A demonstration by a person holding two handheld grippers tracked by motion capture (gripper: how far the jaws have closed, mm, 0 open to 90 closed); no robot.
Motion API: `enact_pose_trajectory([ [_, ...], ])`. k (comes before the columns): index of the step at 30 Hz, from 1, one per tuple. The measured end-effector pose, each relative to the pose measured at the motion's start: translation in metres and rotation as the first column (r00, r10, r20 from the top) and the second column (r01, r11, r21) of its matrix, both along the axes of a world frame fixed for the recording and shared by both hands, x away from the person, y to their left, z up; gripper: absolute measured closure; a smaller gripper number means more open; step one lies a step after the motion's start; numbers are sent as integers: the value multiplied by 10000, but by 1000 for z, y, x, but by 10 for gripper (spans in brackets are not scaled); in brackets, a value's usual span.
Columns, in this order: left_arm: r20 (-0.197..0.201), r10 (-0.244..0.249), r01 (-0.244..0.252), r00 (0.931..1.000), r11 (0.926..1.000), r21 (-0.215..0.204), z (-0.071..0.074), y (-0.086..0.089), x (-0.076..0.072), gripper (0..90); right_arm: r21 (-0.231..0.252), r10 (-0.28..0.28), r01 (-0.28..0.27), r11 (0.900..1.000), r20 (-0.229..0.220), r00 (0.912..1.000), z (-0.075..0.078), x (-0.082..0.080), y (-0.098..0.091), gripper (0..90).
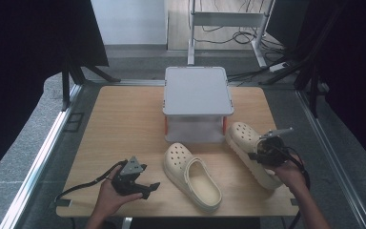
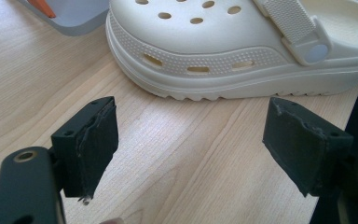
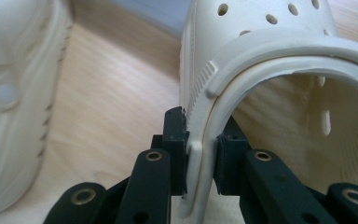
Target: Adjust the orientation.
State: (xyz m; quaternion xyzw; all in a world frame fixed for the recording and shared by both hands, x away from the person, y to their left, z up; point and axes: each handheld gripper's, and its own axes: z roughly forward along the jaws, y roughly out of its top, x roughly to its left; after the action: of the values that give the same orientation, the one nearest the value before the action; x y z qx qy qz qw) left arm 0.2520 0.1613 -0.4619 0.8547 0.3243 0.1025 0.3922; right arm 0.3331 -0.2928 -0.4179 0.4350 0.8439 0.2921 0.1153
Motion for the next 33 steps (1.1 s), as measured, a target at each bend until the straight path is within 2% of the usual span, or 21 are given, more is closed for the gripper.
enact_pose_trajectory([
  [5, 6, 6, -6, 10000, 10000, -15, 0, 0, 0, 184, 148, 579, -580, 9982, 54, 9983, -2, -16, 18, 778],
  [10, -10, 3, -4, 10000, 10000, -45, 0, -1, 0, 184, 119, 1132, -1132, 9935, 14, 9936, -7, -21, 37, 778],
  [16, -2, -3, 3, 10000, 10000, -18, 0, 0, 0, 184, -58, 1790, -1791, 9838, -138, 9838, -11, -16, 67, 777],
  [18, -1, -19, 19, 10000, 10000, 11, 0, 0, 0, 184, -105, 1886, -1887, 9820, -133, 9820, -11, -14, 70, 778],
  [19, 5, -22, 22, 10000, 10000, 7, 0, 0, 0, 184, -169, 2038, -2041, 9788, -161, 9789, -11, -11, 80, 778],
  [29, 26, -10, 10, 10000, 10000, -5, 1, 1, 0, 184, -250, 2312, -2314, 9725, -112, 9728, -16, -6, 108, 777],
  [31, 24, -12, 12, 10000, 10000, -8, 1, 1, 0, 184, -210, 2434, -2438, 9696, -173, 9698, -19, -6, 114, 776],
  [33, 21, -11, 11, 10000, 10000, 5, 0, 1, 0, 184, -387, 2576, -2583, 9653, -229, 9660, -24, -6, 122, 772],
])
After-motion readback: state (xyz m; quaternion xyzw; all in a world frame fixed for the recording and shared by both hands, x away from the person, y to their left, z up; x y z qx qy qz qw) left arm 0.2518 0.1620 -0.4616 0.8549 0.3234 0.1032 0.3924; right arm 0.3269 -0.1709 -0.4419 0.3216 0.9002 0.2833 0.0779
